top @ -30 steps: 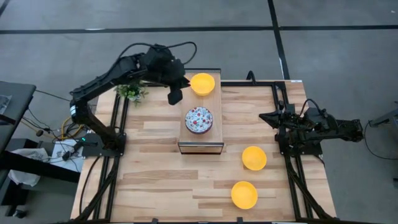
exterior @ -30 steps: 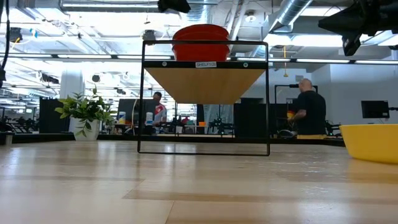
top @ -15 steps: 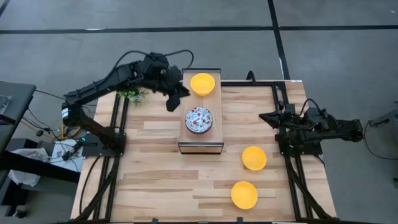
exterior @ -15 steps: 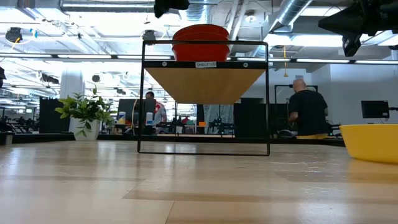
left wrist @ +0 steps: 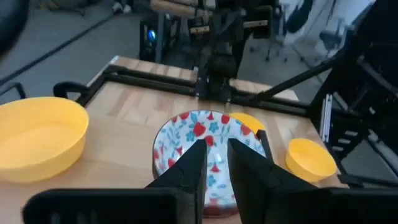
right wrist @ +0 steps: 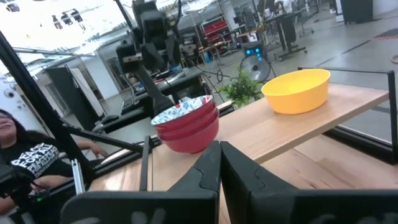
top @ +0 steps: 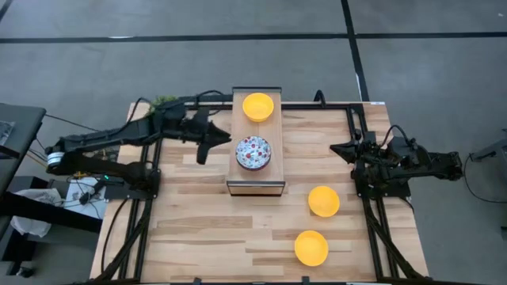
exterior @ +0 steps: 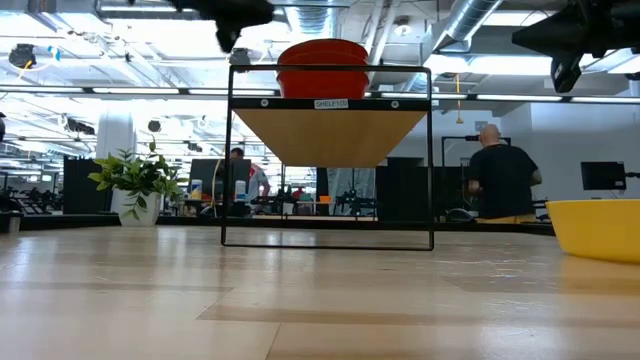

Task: Pick & Place Mini bowls
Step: Stack the top yellow bowl on the yellow bowl on the shelf

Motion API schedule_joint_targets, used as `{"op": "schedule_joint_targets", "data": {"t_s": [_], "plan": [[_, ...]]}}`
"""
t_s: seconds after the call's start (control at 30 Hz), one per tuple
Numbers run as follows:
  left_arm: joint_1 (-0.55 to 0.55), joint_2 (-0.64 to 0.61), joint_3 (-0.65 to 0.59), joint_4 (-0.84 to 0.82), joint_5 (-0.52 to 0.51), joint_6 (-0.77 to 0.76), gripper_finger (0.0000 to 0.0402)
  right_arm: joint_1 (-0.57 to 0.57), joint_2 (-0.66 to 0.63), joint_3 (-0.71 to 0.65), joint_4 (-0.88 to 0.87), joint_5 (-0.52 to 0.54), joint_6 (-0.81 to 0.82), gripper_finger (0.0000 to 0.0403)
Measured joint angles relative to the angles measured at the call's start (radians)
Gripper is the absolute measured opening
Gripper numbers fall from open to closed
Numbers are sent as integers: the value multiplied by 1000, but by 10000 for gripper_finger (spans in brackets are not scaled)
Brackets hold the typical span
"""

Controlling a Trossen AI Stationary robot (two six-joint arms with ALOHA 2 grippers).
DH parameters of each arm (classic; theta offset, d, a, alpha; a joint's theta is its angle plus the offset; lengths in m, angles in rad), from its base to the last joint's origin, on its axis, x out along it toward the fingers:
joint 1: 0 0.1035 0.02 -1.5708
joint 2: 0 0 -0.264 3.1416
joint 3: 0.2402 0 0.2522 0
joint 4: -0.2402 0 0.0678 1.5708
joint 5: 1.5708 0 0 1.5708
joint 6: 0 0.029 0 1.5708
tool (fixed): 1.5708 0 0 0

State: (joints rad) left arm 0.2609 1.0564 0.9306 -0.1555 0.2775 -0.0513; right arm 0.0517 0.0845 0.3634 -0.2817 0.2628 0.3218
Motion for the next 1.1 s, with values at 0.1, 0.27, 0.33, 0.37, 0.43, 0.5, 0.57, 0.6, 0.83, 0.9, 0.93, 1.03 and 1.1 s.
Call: {"op": "schedule_joint_targets", "data": {"t_s": [0.1,0.27,0.33,0.37,0.43,0.5,0.57,0.6,0.83,0.9,0.93,1.03,1.1], "plan": [[-1,-97,-121,83,2,-10,62,-1,0,0,14,0,0,0],[0,-226,-299,183,0,-50,62,-1,0,0,62,0,0,0],[0,-265,-361,232,1,-79,62,-2,0,0,85,0,-1,0],[-1,-282,-391,260,2,-91,62,-2,0,0,100,0,-5,0],[0,-305,-449,321,3,-116,62,-2,0,0,119,0,-12,0],[0,-322,-501,391,2,-137,62,-1,0,0,132,0,-12,0],[0,-333,-547,468,6,-154,62,-1,0,0,149,-1,-13,0],[0,-336,-567,496,11,-163,62,-1,0,0,155,-1,-15,0],[0,-338,-653,598,37,-201,62,-1,0,0,167,-67,-16,0],[2,-340,-667,598,75,-201,63,0,0,0,190,-121,-16,0],[5,-345,-674,597,99,-204,62,0,1,0,208,-151,-16,0],[21,-365,-691,595,173,-225,62,0,7,0,253,-228,-19,0],[38,-390,-694,596,208,-232,63,0,13,1,273,-245,-24,0]]}}
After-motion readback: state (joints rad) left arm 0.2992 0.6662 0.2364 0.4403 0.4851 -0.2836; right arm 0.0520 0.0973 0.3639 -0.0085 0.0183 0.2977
